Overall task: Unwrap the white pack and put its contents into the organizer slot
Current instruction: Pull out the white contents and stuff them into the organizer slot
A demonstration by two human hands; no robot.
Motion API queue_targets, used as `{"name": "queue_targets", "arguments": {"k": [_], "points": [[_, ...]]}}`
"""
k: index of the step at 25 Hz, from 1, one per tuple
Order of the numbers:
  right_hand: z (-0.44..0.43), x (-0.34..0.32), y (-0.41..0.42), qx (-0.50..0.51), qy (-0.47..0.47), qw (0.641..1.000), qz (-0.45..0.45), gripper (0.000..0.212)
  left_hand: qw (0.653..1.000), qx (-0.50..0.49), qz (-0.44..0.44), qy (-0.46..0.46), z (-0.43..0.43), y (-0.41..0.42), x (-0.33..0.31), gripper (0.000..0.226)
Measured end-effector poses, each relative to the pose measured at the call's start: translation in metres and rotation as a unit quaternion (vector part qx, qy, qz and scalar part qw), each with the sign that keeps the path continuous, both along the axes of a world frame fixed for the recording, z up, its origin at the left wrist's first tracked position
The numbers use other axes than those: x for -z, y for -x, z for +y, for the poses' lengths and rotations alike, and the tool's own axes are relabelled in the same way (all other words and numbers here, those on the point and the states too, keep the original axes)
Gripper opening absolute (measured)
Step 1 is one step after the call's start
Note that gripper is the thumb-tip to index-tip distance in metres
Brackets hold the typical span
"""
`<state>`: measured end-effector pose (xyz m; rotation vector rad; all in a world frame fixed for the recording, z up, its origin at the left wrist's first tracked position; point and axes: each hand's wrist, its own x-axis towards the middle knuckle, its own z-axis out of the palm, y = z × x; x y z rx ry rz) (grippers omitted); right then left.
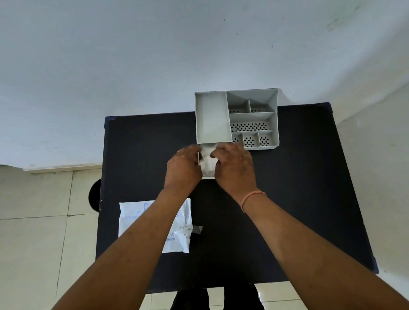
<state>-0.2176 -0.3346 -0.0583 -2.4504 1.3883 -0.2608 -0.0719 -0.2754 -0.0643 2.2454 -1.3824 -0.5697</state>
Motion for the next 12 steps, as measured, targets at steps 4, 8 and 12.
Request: {"name": "queue_targets", "arguments": {"k": [4, 8, 12], "points": [[-0.003, 0.005, 0.005, -0.077, -0.001, 0.996, 0.049, 0.060, 0.974, 0.129, -0.148, -0.111, -0.017, -0.003, 0.003, 0.049], [-0.009, 0.008, 0.007, -0.153, -0.083, 0.967, 0.185, 0.072, 0.948, 0.183, -0.206, -0.158, -0.023, -0.001, 0.008, 0.050], [-0.013, 0.010, 0.014, -0.113, -0.079, 0.988, 0.073, 0.056, 0.968, 0.152, -0.114, -0.164, -0.021, -0.004, 0.010, 0.053]]}}
